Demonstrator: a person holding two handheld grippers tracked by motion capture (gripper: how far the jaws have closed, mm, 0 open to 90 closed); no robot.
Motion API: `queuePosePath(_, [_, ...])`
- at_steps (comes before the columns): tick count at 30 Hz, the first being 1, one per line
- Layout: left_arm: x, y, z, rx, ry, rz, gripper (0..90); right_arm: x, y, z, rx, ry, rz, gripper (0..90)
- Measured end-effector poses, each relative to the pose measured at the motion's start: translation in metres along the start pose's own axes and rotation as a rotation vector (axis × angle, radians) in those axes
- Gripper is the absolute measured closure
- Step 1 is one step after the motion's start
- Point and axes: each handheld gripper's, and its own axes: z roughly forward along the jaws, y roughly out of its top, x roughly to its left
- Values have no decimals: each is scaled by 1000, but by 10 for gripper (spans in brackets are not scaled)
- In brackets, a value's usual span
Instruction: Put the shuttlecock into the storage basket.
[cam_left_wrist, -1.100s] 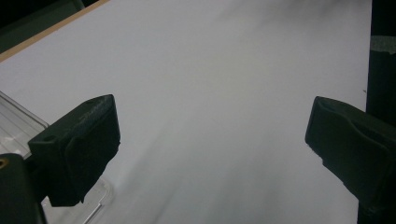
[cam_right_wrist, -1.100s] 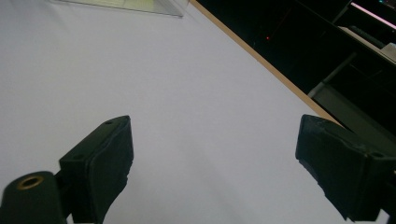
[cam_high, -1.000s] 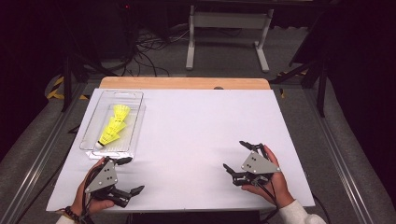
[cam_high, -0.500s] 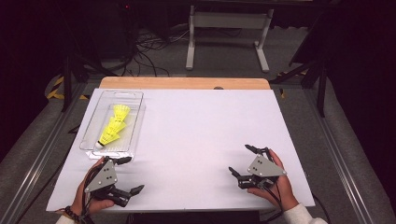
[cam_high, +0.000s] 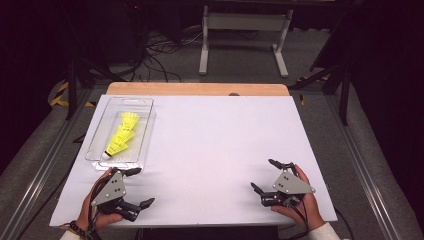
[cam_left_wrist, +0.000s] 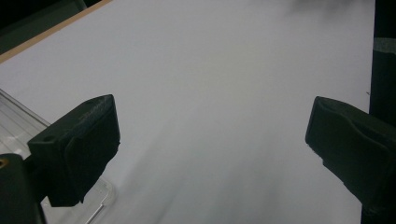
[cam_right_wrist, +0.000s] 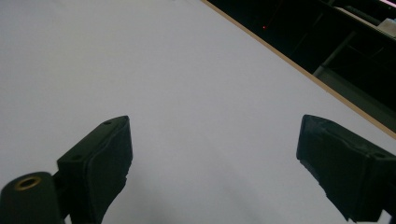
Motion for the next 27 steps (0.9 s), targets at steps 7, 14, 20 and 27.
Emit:
queuePosePath(7, [0, 0, 0, 1, 3, 3, 38, 0, -6, -4, 6, -1, 10, 113])
queuePosePath(14, [1, 0, -1, 3, 8, 3, 38, 0, -7, -4, -10, 9, 17, 111])
queuePosePath(20, [-2, 1, -2, 1, 10, 11, 38, 2, -6, -6, -23, 8, 13, 108])
queuePosePath(27, [-1, 1, -2, -3, 8, 13, 38, 5, -5, -7, -22, 2, 0, 107])
